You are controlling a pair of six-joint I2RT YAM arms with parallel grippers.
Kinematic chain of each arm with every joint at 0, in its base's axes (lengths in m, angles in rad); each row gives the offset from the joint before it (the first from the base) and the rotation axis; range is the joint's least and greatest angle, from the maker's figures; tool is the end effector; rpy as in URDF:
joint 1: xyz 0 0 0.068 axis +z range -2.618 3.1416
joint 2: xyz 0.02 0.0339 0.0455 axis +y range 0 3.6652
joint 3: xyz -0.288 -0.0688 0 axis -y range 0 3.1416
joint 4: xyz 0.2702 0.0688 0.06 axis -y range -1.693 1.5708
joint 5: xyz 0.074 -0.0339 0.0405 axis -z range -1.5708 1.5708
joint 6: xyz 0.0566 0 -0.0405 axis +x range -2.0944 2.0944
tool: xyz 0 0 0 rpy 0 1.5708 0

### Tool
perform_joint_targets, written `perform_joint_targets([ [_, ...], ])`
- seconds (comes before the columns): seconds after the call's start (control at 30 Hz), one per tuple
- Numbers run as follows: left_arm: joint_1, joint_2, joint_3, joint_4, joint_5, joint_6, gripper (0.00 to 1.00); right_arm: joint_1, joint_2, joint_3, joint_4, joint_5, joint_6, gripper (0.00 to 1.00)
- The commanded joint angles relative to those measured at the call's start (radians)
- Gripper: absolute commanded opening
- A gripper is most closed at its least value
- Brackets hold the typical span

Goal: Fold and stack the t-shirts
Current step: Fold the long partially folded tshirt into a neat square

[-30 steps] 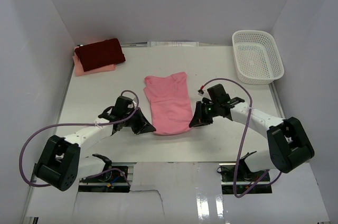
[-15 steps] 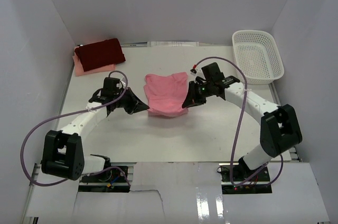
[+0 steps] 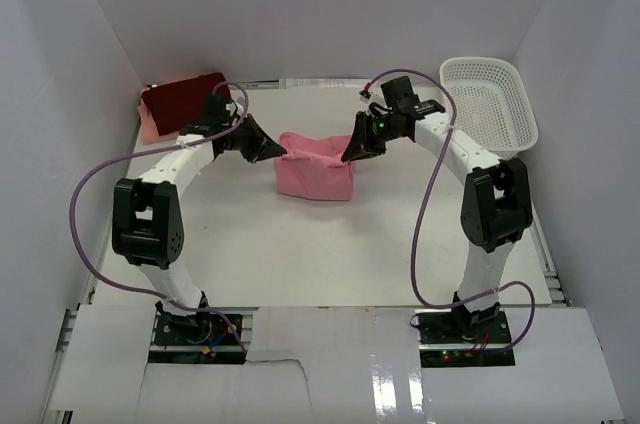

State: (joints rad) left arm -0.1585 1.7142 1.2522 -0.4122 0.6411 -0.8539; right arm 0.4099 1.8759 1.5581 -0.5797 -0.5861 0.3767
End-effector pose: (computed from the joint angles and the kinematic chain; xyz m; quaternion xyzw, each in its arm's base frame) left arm 0.3959 -0.0976 0.2403 -0.2029 0.8753 -0.4161 0.1397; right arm 0.4071 0.2110 0.2660 -0.1104 0.9019 0.3730 0.1876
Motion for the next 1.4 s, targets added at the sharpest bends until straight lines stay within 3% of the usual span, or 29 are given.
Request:
perform_joint_targets([
  [0.0, 0.01, 0.053, 0.111, -0.008, 0.031, 0.018, 0.0, -0.025, 0.04, 0.106, -0.042, -0.038, -0.027, 0.08],
  [0.5, 0.034, 0.356, 0.403, 0.003, 0.008, 0.026, 0.0, -0.074, 0.316, 0.416, -0.059, -0.035, -0.027, 0.08],
  [1.1, 0.057, 0.559, 0.655, 0.021, 0.002, 0.006, 0.0, -0.146, 0.442, 0.465, 0.115, -0.041, 0.041, 0.09],
  [1.2, 0.057, 0.578, 0.65, 0.058, 0.037, 0.001, 0.1, -0.149, 0.448, 0.448, 0.171, -0.047, 0.053, 0.18],
  [1.23, 0.057, 0.579, 0.642, 0.075, 0.046, -0.01, 0.15, -0.149, 0.447, 0.439, 0.188, -0.043, 0.066, 0.29],
  [1.27, 0.057, 0.579, 0.632, 0.087, 0.057, -0.013, 0.2, -0.149, 0.445, 0.428, 0.201, -0.035, 0.073, 0.33],
  [1.37, 0.057, 0.564, 0.592, 0.147, 0.055, -0.025, 0.35, -0.149, 0.439, 0.404, 0.239, -0.031, 0.094, 0.37],
])
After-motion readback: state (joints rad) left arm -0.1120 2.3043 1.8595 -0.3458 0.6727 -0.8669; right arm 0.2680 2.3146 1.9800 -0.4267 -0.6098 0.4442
